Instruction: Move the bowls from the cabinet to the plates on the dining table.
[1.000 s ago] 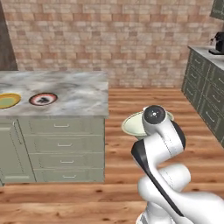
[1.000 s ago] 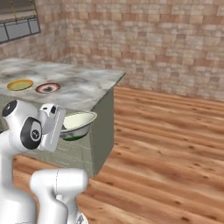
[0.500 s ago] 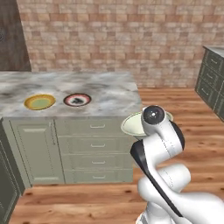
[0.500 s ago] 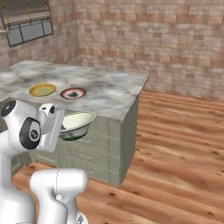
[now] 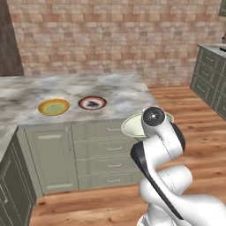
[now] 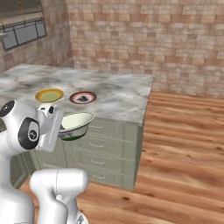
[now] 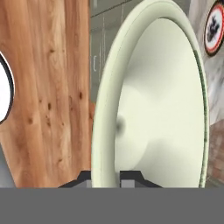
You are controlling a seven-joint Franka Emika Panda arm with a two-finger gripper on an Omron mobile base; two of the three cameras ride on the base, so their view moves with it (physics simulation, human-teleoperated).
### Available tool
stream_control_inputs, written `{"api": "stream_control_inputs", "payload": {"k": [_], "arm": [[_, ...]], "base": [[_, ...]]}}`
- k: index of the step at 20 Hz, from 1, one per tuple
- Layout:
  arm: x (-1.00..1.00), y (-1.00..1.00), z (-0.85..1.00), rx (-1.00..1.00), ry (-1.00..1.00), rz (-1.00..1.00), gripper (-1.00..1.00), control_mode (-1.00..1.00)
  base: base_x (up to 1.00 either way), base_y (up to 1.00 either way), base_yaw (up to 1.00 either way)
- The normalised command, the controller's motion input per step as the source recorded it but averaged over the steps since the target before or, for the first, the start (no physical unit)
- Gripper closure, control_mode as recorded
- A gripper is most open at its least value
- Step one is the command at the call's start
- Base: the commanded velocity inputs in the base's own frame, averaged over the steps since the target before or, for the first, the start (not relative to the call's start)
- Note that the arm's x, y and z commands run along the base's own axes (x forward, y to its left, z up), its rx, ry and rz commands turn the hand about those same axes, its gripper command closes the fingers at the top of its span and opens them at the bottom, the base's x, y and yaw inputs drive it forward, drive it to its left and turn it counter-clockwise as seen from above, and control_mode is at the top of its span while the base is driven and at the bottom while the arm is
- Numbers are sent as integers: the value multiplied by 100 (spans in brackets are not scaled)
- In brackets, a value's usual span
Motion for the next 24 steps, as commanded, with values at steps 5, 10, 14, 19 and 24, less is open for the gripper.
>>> {"api": "stream_control_inputs", "payload": {"k": [5,10,14,19,24], "arm": [[0,0,0,0,0,0,100,100],[0,0,0,0,0,0,100,100],[0,0,0,0,0,0,100,100],[0,0,0,0,0,0,100,100],[0,0,0,0,0,0,100,100]], "base": [[48,42,-17],[67,39,0],[46,52,0],[10,66,-2],[10,58,-9]]}}
